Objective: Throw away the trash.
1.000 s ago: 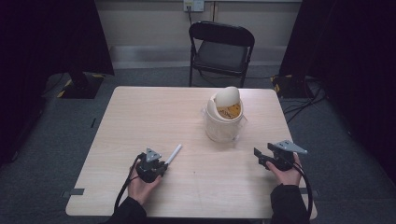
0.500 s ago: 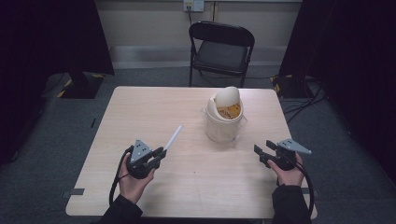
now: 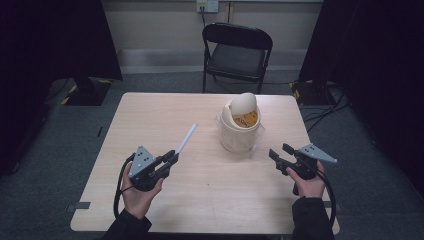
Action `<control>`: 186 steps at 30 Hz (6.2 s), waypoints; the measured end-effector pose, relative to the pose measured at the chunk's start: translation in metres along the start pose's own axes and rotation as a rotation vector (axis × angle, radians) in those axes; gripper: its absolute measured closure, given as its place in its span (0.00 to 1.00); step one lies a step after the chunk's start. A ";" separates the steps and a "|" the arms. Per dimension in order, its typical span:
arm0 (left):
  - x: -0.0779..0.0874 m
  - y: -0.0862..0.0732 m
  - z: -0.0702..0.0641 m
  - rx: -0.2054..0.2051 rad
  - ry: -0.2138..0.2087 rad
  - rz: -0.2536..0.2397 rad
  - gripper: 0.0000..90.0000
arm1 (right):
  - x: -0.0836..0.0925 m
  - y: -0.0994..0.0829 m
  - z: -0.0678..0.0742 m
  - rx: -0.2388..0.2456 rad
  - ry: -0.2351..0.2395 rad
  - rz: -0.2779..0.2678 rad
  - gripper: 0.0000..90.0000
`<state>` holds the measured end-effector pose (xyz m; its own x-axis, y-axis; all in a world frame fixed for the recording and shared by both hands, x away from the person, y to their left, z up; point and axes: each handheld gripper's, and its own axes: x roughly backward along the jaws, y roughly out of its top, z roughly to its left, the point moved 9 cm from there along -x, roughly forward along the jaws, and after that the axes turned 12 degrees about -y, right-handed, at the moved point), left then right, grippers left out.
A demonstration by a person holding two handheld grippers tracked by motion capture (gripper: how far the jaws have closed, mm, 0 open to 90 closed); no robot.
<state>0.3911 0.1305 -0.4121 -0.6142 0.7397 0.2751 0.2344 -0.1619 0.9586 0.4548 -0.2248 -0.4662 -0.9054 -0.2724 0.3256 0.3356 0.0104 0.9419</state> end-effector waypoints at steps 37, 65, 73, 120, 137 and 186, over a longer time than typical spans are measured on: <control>-0.052 0.036 -0.034 -0.098 -0.103 -0.096 0.89 | 0.010 0.096 0.090 -0.063 0.247 -0.197 0.42; -0.086 0.032 -0.074 -0.127 -0.190 -0.070 0.88 | 0.016 0.090 0.139 -0.223 0.533 -0.100 0.84; -0.076 0.023 -0.061 -0.102 -0.173 -0.048 0.83 | 0.021 0.095 0.137 -0.213 0.526 -0.133 0.90; 0.015 -0.151 0.066 0.162 0.157 0.389 0.42 | 0.051 0.167 0.049 -0.156 0.161 -0.475 0.90; 0.015 -0.151 0.066 0.162 0.157 0.390 0.42 | 0.027 0.183 0.039 -0.156 0.057 -0.533 0.90; 0.015 -0.151 0.066 0.161 0.152 0.392 0.41 | -0.021 0.095 0.020 -0.044 -0.037 -0.245 0.38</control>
<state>0.3963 0.2088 -0.5580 -0.5566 0.5364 0.6345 0.5786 -0.2978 0.7593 0.5003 -0.1993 -0.3815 -0.9697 -0.2265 0.0917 0.1154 -0.0936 0.9889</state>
